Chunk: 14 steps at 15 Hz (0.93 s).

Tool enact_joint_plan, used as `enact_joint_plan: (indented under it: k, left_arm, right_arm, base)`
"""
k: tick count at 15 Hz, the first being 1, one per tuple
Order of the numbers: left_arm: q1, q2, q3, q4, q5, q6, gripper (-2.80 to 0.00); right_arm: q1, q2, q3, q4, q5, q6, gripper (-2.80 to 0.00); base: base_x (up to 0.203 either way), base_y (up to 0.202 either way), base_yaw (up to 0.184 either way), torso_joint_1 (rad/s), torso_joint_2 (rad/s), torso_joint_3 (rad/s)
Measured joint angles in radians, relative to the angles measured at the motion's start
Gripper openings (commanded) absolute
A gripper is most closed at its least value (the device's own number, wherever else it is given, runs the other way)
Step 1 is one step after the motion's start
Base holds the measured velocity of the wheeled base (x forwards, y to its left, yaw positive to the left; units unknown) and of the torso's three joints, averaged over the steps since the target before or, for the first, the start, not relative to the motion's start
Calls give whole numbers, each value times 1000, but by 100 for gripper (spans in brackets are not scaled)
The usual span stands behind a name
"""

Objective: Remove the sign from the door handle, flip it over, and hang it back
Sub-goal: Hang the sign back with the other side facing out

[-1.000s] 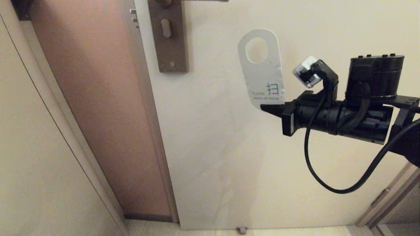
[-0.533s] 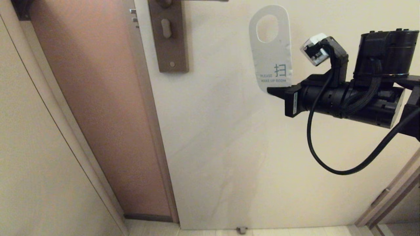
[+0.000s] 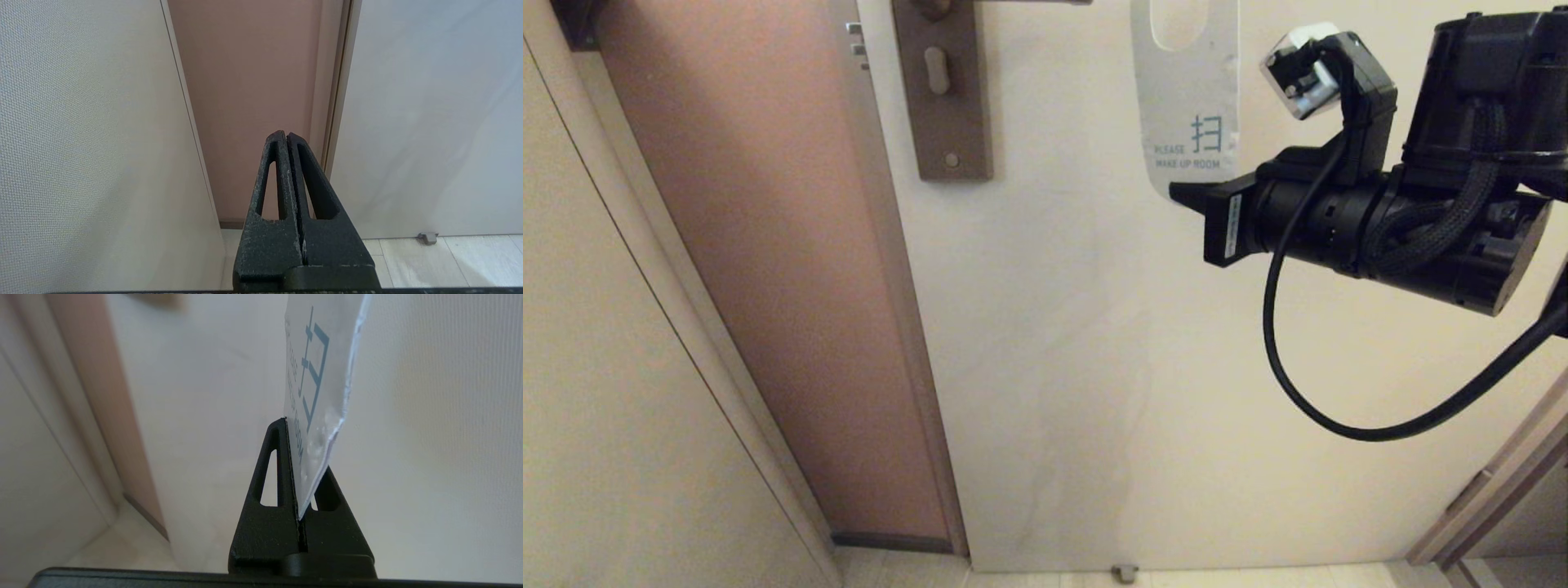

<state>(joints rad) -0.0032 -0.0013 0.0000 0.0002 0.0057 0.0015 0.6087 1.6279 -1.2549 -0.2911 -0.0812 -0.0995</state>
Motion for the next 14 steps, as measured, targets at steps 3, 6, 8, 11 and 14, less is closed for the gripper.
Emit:
enact_joint_plan:
  k: [3,6,8,11,14]
  left_arm:
    - [0,0,0,0,0,0,-280]
    - [0,0,0,0,0,0,-280]
    - [0,0,0,0,0,0,-280]
    - [0,0,0,0,0,0,-280]
    - [0,0,0,0,0,0,-280]
  right_arm:
    - [42,5,-43,29,-41,6,-280]
    - [62,28,-64,21,-64,10,-280]
    - [65,51,-86,20,-90,28,-280]
    - [64,86,-131,20,-131,33,-280]
    - [64,119,-172,20,-180,34,-280]
  base:
    - [0,0,0,0,0,0]
    - [0,0,0,0,0,0]
    - [0,0,0,0,0,0]
    - [0,0,0,0,0,0]
    - [0,0,0,0,0,0]
